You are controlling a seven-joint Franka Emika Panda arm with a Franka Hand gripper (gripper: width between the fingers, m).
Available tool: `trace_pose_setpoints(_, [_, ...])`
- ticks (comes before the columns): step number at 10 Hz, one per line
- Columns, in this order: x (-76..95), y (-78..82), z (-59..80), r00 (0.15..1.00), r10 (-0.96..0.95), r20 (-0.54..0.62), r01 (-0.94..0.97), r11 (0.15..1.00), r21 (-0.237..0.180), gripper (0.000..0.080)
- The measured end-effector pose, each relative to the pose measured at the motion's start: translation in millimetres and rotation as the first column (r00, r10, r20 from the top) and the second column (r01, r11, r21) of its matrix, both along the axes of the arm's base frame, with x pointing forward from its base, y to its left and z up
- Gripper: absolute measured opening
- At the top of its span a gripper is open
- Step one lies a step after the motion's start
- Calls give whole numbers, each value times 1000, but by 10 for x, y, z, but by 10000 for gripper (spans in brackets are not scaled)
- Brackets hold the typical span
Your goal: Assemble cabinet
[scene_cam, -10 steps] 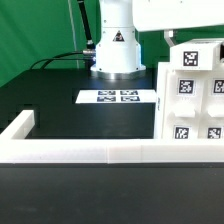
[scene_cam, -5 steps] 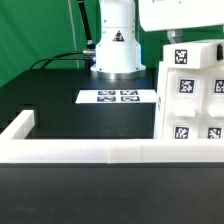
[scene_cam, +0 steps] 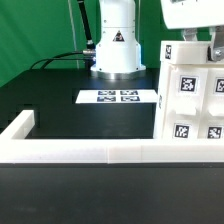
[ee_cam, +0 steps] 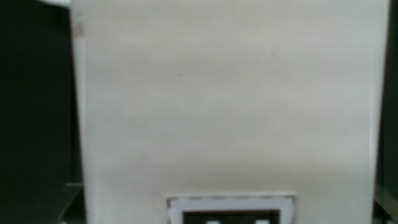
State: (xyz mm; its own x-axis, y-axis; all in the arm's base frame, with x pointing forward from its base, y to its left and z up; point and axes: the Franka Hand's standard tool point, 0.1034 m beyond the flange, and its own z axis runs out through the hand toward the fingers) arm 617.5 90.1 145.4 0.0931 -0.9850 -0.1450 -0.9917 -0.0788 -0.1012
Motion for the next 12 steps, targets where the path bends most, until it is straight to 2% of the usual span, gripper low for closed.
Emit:
trace_pose_setpoints(5, [10,5,6,918,-389,-81,395,916,74,546])
trace_pose_setpoints(6, [15,-10,2,890,-445,-99,454,887,90,546])
trace_pose_setpoints(8, [24,-11,2,876,-471,-103,480,873,93,546])
trace_pose_setpoints(10, [22,3,3,887,-452,-98,461,883,94,752])
trace_pose_setpoints(12, [40,18,114,896,-436,-82,444,887,126,795])
